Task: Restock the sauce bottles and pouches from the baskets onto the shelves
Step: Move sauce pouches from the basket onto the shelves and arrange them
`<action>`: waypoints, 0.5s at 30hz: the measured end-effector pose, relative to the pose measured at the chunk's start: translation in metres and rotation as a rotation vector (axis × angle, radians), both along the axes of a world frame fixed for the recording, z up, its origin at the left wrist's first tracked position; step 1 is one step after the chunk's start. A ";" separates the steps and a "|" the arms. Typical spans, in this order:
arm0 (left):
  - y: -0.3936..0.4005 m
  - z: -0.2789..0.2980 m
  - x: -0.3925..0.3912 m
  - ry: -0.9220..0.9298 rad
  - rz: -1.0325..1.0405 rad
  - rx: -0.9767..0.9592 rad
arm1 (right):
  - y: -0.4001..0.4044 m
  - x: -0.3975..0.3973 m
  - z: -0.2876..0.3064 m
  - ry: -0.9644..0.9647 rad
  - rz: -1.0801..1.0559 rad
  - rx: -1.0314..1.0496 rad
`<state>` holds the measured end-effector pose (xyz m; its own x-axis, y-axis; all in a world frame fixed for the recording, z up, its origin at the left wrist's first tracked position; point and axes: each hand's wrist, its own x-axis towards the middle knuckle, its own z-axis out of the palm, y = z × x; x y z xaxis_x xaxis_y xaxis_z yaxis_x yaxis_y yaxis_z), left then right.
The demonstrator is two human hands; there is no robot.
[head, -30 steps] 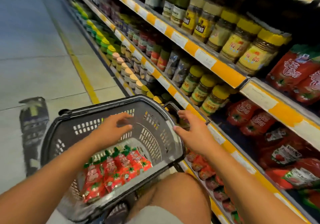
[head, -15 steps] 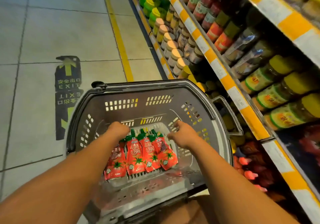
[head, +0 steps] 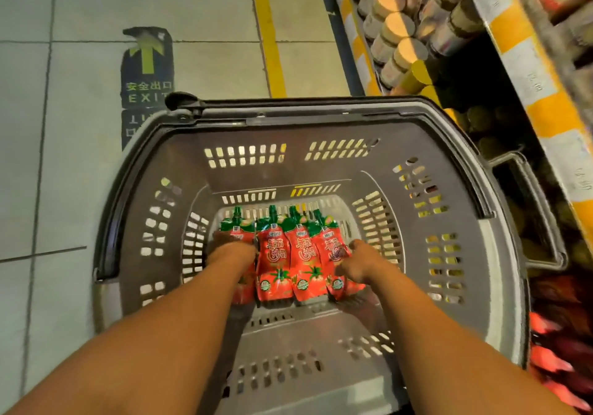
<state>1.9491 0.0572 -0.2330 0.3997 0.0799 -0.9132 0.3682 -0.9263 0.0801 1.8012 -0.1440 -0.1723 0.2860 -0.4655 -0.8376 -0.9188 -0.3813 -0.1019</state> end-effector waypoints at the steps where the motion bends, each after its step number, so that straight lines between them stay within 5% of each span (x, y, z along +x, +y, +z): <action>1: 0.000 -0.002 -0.001 0.002 -0.022 0.023 | -0.003 0.001 -0.003 0.007 0.004 0.011; 9: 0.002 -0.010 -0.002 -0.024 -0.421 0.183 | -0.016 -0.003 -0.020 -0.004 -0.088 0.109; 15: -0.001 -0.025 -0.009 -0.145 -0.327 0.179 | -0.018 -0.011 -0.025 0.018 -0.103 0.206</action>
<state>1.9403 0.0566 -0.2580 0.5546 0.0803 -0.8282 0.0488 -0.9968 -0.0640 1.7902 -0.1617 -0.1978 0.2296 -0.3098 -0.9227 -0.9542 -0.2584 -0.1508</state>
